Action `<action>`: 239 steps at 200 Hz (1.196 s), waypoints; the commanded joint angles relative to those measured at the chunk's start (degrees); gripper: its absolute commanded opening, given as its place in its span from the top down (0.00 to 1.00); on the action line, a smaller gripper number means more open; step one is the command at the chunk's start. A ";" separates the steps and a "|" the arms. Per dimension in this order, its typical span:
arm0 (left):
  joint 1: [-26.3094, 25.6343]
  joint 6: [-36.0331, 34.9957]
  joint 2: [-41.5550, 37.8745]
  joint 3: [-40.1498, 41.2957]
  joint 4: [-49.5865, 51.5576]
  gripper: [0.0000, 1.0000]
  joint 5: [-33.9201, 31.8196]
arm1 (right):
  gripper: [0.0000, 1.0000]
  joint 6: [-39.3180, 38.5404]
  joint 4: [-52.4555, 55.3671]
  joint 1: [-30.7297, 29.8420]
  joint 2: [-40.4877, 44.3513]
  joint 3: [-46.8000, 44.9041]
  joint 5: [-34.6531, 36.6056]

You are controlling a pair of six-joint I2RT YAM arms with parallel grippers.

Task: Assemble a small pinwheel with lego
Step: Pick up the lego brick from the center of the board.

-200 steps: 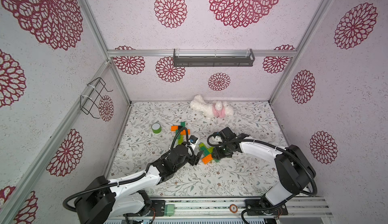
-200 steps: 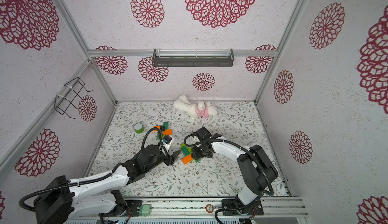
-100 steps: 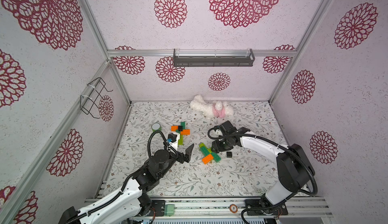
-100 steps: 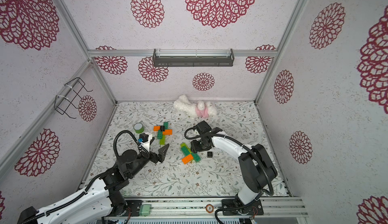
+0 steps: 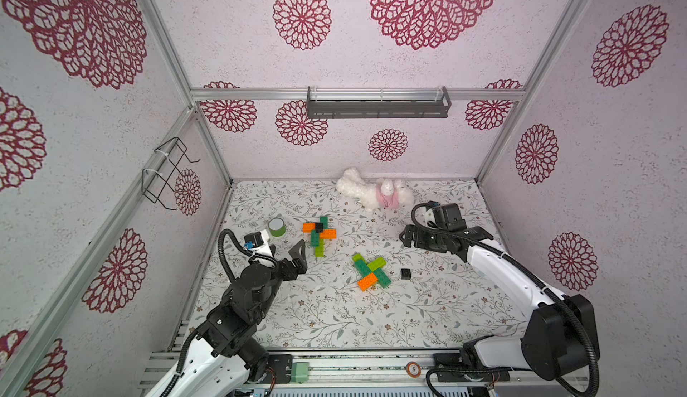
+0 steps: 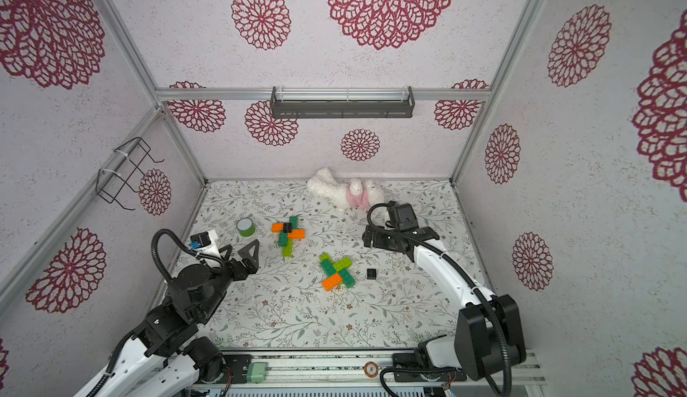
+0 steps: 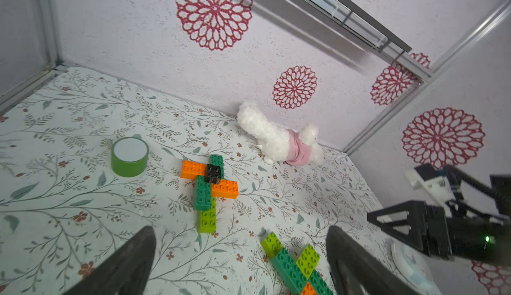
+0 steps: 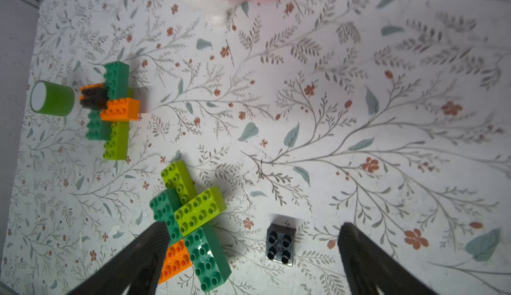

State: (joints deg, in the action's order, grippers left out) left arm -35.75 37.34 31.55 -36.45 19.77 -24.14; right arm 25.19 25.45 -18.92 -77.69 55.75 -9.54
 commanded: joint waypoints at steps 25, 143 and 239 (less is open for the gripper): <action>2.26 -2.27 8.12 -11.97 18.72 0.03 12.75 | 0.01 2.95 -1.10 -3.53 -2.11 -6.20 1.95; 2.41 -7.78 10.07 -10.51 18.47 0.03 18.27 | 0.34 4.52 -1.08 -10.17 -10.31 -5.93 11.05; 2.43 -7.44 8.88 -9.70 18.10 0.03 18.50 | 0.57 3.99 -0.60 -10.23 -11.78 -5.00 12.94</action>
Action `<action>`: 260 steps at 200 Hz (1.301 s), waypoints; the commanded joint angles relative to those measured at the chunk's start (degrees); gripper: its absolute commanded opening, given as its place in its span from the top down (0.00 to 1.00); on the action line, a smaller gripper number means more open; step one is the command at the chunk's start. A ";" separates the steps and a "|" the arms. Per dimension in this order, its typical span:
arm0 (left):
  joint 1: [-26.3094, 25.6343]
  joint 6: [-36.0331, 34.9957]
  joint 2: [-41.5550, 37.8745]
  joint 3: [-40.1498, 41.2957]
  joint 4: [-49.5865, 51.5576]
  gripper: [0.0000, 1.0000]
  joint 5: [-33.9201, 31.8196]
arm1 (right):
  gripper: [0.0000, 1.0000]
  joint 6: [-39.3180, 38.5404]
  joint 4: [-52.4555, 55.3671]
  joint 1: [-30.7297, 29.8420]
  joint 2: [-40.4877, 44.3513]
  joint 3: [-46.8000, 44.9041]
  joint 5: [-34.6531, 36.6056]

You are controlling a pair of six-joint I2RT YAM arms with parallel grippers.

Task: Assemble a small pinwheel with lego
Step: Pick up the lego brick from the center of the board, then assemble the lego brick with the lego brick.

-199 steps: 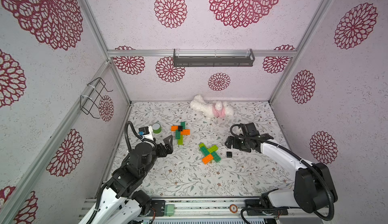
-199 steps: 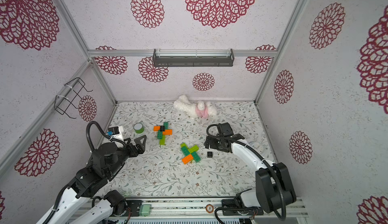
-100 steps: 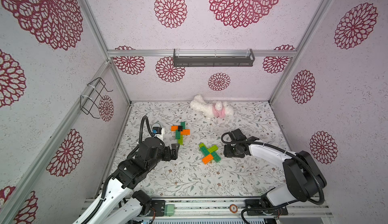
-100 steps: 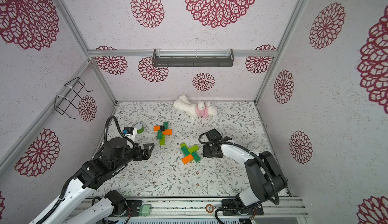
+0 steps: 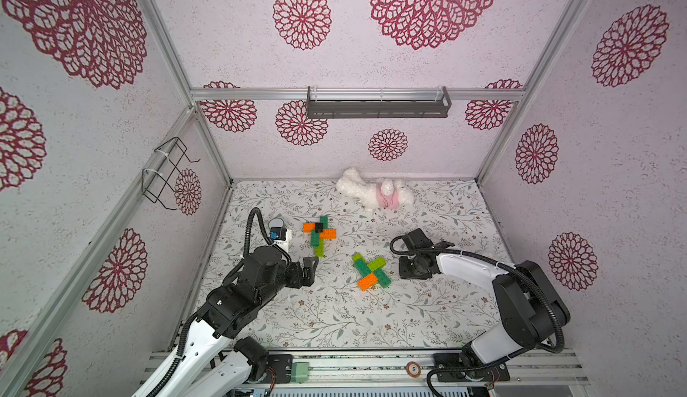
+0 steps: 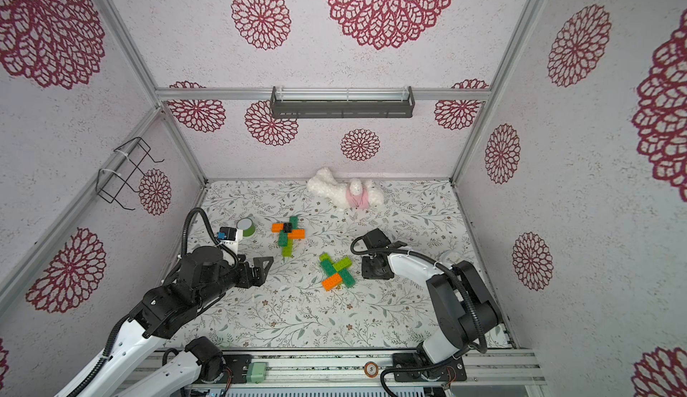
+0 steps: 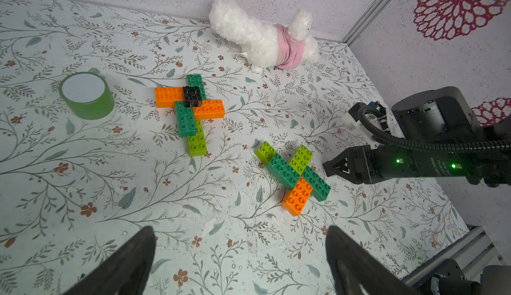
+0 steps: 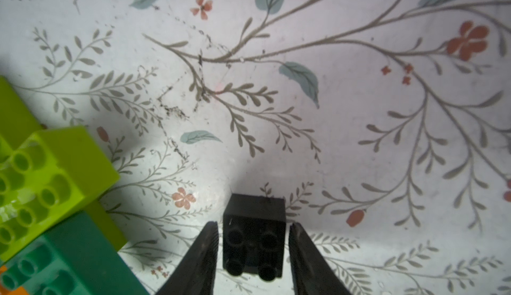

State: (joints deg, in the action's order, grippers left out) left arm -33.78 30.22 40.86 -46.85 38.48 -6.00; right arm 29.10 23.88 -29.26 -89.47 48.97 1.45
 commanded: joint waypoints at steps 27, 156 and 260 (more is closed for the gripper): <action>0.39 -0.30 -0.61 0.71 -0.78 0.03 0.52 | 0.59 -0.25 1.30 0.16 0.01 1.77 2.28; 0.56 0.01 -1.92 1.23 -0.50 0.03 -0.37 | 0.70 -3.98 5.18 -0.32 4.05 5.84 2.02; 0.46 0.55 -4.84 3.19 -1.90 0.03 9.51 | 0.71 -12.08 14.69 -12.91 -1.81 21.65 -4.88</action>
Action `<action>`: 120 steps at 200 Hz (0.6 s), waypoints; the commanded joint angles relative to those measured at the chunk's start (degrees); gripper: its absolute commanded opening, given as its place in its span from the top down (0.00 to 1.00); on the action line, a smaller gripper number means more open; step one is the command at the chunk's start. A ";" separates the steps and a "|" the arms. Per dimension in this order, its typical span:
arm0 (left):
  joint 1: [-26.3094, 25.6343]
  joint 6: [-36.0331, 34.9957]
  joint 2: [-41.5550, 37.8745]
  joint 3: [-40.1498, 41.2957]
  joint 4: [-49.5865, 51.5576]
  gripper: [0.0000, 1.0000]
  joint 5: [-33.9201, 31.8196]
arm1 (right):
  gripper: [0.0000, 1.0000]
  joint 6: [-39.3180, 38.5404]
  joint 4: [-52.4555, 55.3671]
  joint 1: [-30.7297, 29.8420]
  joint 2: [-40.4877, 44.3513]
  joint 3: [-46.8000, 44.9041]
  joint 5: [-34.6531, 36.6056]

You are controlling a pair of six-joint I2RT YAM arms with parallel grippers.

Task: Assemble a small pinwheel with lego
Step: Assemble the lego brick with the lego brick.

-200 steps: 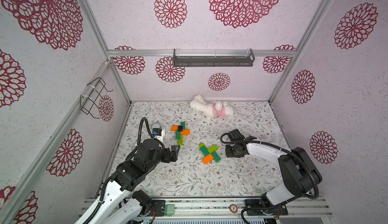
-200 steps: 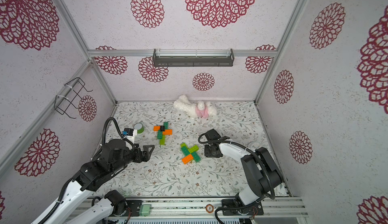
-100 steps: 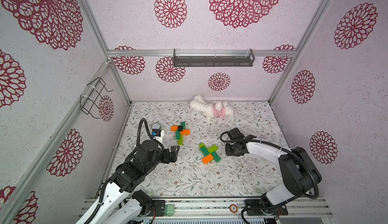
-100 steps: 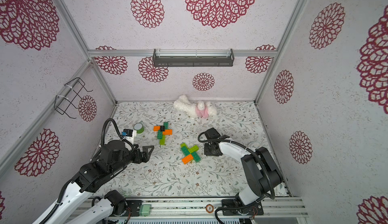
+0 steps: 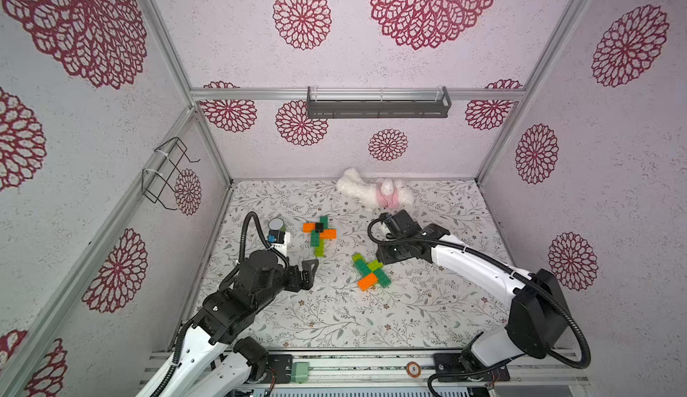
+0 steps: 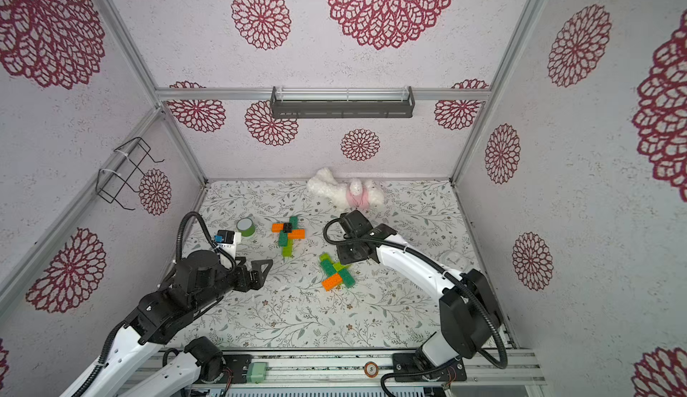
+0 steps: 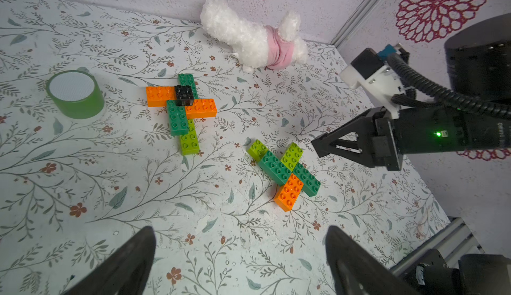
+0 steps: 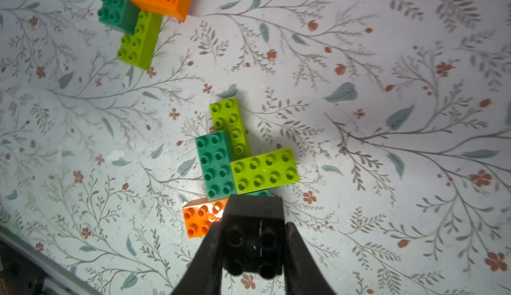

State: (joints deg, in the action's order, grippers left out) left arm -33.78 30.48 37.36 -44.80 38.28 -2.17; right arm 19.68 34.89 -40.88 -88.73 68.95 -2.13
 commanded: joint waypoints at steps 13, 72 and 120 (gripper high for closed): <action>0.40 0.28 -1.42 1.46 -1.98 0.03 7.92 | 0.71 -3.23 3.93 -1.94 -3.80 2.22 -1.22; 0.29 -0.17 0.52 1.65 -2.99 0.03 12.42 | 0.71 -5.28 5.14 -2.49 -7.72 3.97 -0.21; 0.29 -0.54 0.17 1.90 -2.59 0.03 11.20 | 0.71 -5.79 5.08 -2.66 -9.15 4.59 -0.68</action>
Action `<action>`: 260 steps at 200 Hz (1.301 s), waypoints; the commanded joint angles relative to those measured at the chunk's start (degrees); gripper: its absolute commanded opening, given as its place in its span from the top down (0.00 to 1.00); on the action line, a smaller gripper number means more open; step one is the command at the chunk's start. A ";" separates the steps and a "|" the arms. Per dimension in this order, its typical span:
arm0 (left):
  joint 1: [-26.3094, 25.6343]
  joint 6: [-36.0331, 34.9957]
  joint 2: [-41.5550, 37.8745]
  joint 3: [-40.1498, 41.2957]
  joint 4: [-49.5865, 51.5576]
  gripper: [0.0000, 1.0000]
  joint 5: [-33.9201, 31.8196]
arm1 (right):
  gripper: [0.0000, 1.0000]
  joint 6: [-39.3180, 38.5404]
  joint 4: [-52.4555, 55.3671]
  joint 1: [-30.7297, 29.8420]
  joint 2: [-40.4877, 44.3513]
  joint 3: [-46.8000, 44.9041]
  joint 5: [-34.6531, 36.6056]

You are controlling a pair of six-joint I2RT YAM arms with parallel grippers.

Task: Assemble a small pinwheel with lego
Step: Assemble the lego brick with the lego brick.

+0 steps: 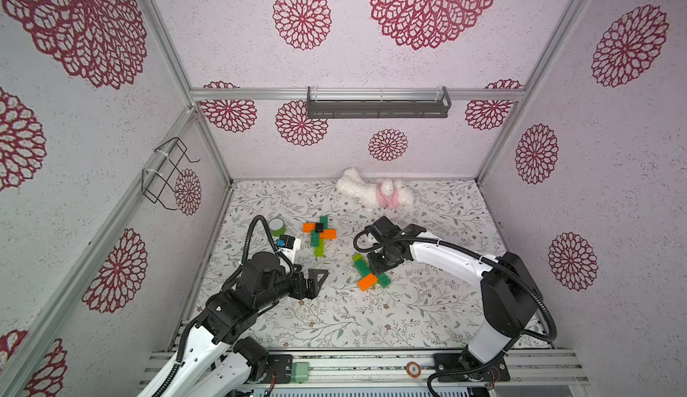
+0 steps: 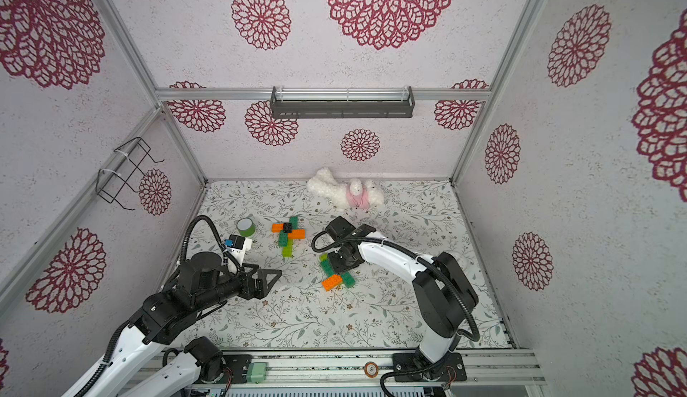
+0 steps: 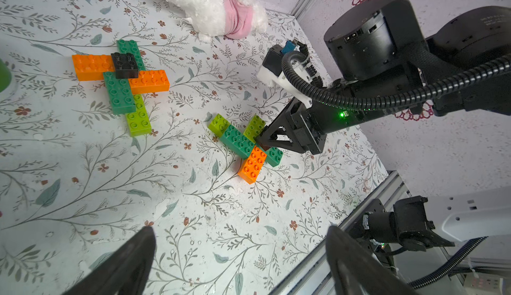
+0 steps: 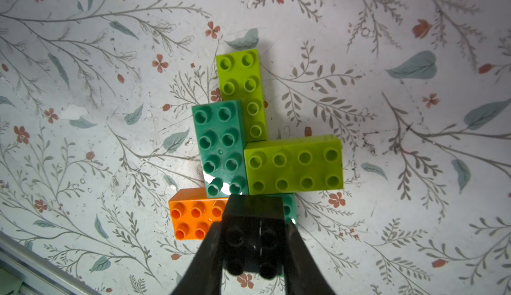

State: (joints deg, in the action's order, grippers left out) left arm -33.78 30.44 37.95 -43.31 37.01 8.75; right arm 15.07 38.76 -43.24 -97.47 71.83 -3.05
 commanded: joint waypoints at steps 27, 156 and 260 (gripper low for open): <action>0.29 -0.69 -0.43 0.36 -1.26 0.03 -0.03 | 0.71 -1.31 1.35 -0.41 -1.14 1.98 -0.08; 0.29 -0.99 -0.69 0.24 -0.75 0.03 -1.41 | 0.71 -1.62 2.34 -1.14 -3.86 2.23 0.02; 0.29 -0.95 -1.66 0.42 -0.29 0.03 -2.45 | 0.71 -0.33 5.47 -2.01 -5.43 2.54 2.53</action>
State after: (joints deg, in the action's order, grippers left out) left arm -33.78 30.17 36.97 -43.31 37.17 6.94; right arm 14.41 39.97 -44.77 -101.43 74.22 -1.93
